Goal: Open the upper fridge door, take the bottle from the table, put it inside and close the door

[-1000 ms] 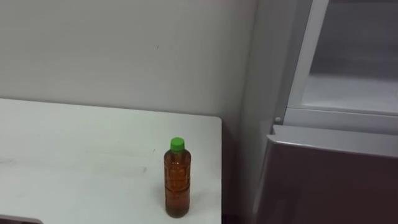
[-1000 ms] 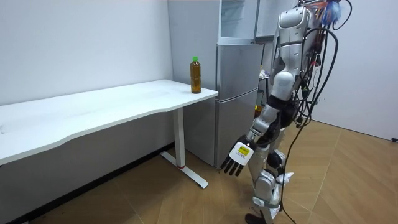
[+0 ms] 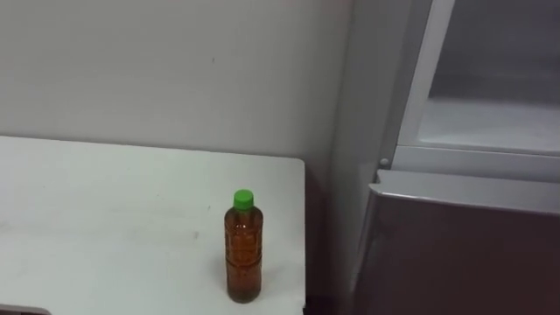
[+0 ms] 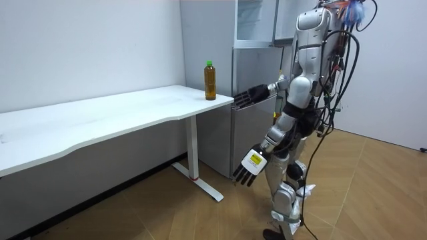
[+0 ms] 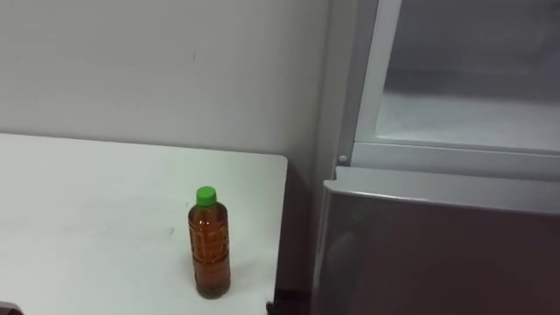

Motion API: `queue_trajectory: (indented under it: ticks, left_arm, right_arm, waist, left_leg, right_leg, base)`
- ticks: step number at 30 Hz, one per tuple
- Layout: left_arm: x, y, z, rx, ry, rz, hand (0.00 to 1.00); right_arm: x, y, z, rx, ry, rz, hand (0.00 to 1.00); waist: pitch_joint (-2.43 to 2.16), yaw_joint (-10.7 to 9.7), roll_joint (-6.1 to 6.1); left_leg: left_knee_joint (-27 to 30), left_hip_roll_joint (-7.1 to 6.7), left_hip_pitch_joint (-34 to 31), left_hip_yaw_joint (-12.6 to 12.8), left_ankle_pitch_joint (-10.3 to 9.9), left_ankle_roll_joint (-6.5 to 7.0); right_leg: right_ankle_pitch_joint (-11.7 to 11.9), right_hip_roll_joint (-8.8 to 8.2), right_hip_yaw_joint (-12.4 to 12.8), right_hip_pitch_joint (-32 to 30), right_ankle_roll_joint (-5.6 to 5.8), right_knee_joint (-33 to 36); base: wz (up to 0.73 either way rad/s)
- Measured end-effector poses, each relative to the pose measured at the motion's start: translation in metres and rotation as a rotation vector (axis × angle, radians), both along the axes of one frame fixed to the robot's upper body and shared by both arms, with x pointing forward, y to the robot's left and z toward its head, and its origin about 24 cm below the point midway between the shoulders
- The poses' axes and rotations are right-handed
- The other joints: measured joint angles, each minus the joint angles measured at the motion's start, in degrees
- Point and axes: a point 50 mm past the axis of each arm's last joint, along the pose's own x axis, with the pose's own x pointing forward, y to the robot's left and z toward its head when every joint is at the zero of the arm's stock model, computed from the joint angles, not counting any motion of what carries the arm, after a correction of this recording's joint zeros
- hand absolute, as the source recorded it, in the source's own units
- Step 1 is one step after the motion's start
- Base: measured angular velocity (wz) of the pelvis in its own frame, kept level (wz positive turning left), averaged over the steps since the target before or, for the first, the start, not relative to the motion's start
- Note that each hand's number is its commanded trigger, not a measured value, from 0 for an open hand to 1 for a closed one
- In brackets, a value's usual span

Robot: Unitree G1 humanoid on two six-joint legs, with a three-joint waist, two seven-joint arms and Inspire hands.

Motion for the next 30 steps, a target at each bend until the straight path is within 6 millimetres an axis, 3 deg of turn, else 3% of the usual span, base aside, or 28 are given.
queue_trajectory:
  ticks: [2, 5, 14, 22, 25, 30]
  left_arm:
    - [0.000, 0.000, 0.000, -0.001, 0.005, 0.006, 0.00]
    - [-0.004, 0.002, 0.000, 0.004, 0.015, 0.018, 0.00]
    - [-0.006, 0.008, 0.000, 0.018, 0.038, 0.016, 0.00]
    - [-0.010, 0.013, 0.001, 0.032, 0.047, 0.017, 0.00]
    - [-0.011, 0.016, 0.002, 0.040, 0.051, 0.016, 0.00]
    - [-0.009, 0.016, 0.001, 0.040, 0.058, 0.005, 0.00]
  right_arm:
    - [0.006, 0.006, 0.026, 0.044, -0.110, 0.012, 0.00]
    - [0.008, 0.010, 0.044, 0.064, -0.187, 0.032, 0.00]
    - [0.008, 0.014, 0.078, 0.095, -0.322, 0.058, 0.00]
    - [0.009, 0.016, 0.084, 0.099, -0.350, 0.067, 0.00]
    - [0.010, 0.014, 0.085, 0.099, -0.352, 0.056, 0.00]
    - [0.014, 0.015, 0.090, 0.102, -0.371, 0.035, 0.00]
  waist:
    - [-0.02, 0.50, -0.02]
    - [-0.15, 0.73, -0.23]
    - [-0.52, 0.48, -0.80]
    - [-0.53, 0.63, -1.71]
    - [-0.33, 0.66, -2.25]
    - [-0.23, 0.75, -2.20]
  left_leg:
    - [0.00, -0.03, 0.01, 0.00, 0.01, 0.01]
    - [-0.04, -0.01, 0.02, -0.02, 0.03, 0.06]
    - [0.03, 0.02, 0.10, 0.06, 0.05, 0.08]
    - [0.03, 0.22, 0.09, 0.21, 0.06, 0.10]
    - [0.05, 0.22, 0.04, 0.09, 0.07, 0.10]
    - [-0.09, 0.02, -0.16, -0.57, 0.15, 0.24]
  right_leg:
    - [0.00, -0.03, 0.28, 0.00, 0.00, 0.00]
    - [0.01, -0.13, 0.30, 0.01, 0.01, 0.01]
    - [0.03, -0.15, 0.09, 0.13, 0.03, 0.02]
    - [0.08, -0.15, 0.15, 0.09, 0.01, 0.04]
    - [0.09, -0.21, -0.17, 0.13, 0.01, 0.04]
    - [0.12, -0.47, -0.90, 0.16, 0.08, 0.00]
  base:
    - [0.00]
    - [0.00]
    - [0.00]
    - [0.00]
    - [0.02]
    - [0.06]
